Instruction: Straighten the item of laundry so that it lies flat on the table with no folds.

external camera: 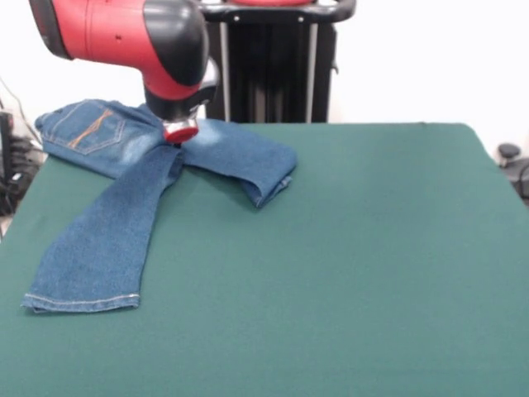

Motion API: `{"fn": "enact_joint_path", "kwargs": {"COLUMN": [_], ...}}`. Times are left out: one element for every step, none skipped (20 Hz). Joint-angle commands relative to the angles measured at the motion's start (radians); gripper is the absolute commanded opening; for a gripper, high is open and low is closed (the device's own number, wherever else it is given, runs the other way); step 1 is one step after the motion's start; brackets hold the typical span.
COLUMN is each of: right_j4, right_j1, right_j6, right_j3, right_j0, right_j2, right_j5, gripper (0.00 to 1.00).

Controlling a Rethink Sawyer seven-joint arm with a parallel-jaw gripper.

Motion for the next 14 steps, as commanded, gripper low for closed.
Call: {"fn": "enact_joint_path", "kwargs": {"right_j4": [0.073, 0.074, 0.075, 0.075, 0.075, 0.075, 0.079, 0.082, 0.087, 0.089, 0.093, 0.104, 0.113, 0.125], "right_j1": [0.073, 0.077, 0.082, 0.087, 0.093, 0.098, 0.102, 0.104, 0.104, 0.106, 0.101, 0.091, 0.078, 0.063], "right_j6": [0.117, 0.123, 0.129, 0.132, 0.134, 0.135, 0.136, 0.136, 0.138, 0.142, 0.143, 0.141, 0.143, 0.138], "right_j3": [-0.039, -0.039, -0.040, -0.041, -0.041, -0.041, -0.039, -0.036, -0.032, -0.028, -0.023, -0.015, -0.010, -0.008], "right_j0": [0.063, 0.068, 0.071, 0.072, 0.071, 0.071, 0.069, 0.068, 0.069, 0.072, 0.075, 0.078, 0.089, 0.097], "right_j2": [0.047, 0.044, 0.043, 0.042, 0.042, 0.042, 0.043, 0.041, 0.039, 0.036, 0.034, 0.032, 0.028, 0.027], "right_j5": [-0.145, -0.154, -0.162, -0.172, -0.182, -0.193, -0.201, -0.208, -0.214, -0.223, -0.223, -0.213, -0.194, -0.168], "gripper": [1.00, 1.00, 1.00, 1.00, 1.00, 1.00, 1.00, 1.00, 1.00, 1.00, 1.00, 1.00, 1.00, 1.00]}}
